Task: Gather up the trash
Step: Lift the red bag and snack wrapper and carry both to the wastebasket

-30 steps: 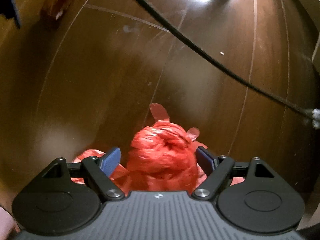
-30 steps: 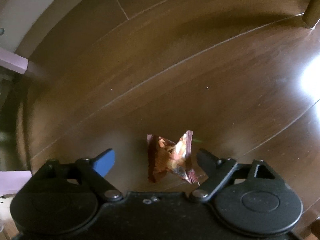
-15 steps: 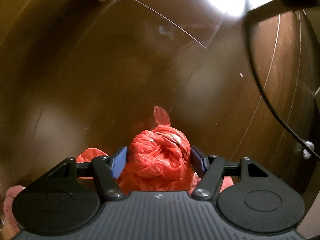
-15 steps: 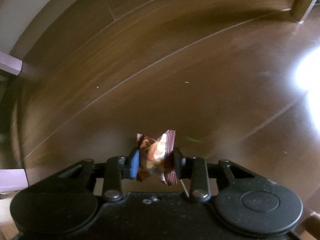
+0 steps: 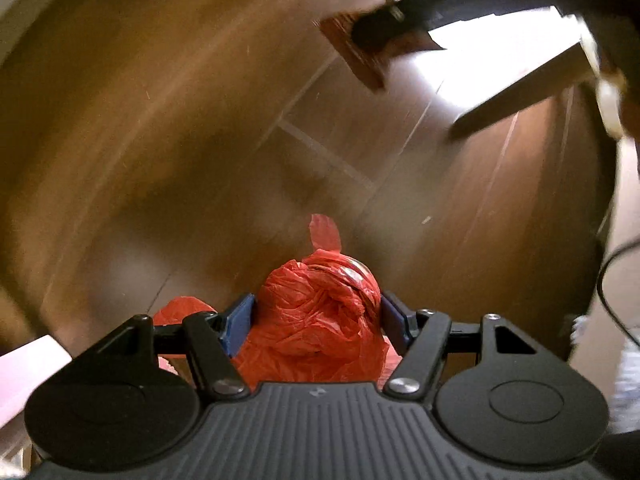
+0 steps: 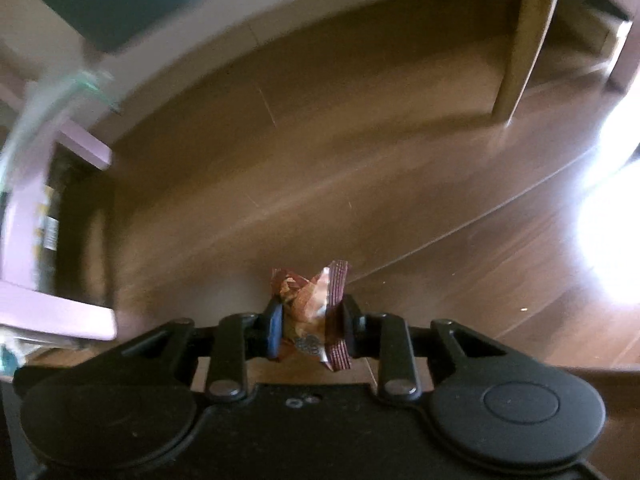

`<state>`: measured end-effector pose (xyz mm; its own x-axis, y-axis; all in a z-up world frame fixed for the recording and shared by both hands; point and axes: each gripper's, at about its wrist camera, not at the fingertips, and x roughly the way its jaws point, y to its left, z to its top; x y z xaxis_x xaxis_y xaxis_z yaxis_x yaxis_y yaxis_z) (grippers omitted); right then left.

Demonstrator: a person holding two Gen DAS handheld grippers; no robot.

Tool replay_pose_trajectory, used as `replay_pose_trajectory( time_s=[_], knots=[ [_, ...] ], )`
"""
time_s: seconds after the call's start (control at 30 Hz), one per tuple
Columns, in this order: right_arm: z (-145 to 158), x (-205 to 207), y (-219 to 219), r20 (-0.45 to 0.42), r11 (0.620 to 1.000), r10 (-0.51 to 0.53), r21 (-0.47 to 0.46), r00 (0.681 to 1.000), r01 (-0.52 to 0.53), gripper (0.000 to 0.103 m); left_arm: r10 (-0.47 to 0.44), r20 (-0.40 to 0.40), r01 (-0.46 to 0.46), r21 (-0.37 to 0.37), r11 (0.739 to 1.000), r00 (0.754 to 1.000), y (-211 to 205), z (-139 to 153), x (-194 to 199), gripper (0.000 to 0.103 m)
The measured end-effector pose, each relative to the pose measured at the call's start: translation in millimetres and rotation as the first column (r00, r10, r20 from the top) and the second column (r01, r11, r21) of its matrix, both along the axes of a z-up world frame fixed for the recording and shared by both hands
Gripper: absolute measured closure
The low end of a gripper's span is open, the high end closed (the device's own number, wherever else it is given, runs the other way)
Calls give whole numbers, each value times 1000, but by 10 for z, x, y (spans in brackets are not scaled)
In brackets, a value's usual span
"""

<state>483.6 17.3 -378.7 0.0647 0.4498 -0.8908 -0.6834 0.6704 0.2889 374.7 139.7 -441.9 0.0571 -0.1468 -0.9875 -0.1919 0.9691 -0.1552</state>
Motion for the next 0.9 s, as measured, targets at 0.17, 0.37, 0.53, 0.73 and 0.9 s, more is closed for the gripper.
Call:
replay_pose_trajectory(
  time_s=[0.17, 0.37, 0.53, 0.73, 0.9],
  knots=[
    [830, -233, -329, 68, 998, -7, 68, 998, 2, 75, 34, 100, -35, 5, 999, 994, -119, 795, -78, 37],
    [1804, -496, -733, 188, 992, -8, 124, 982, -15, 75, 59, 192, -68, 44, 997, 980, -289, 1671, -186, 36],
    [2511, -658, -1203, 277, 985, -47, 172, 960, -1, 75, 56, 306, -85, 79, 993, 950, -496, 2388, -264, 36],
    [3196, -758, -1696, 377, 978, -107, 205, 920, 30, 75, 64, 442, -107, 72, 992, 895, -683, 3235, -169, 36],
    [3767, -687, -2129, 457, 965, -183, 251, 870, 71, 75, 31, 570, -87, 70, 994, 821, -956, 4002, 48, 36]
  ],
)
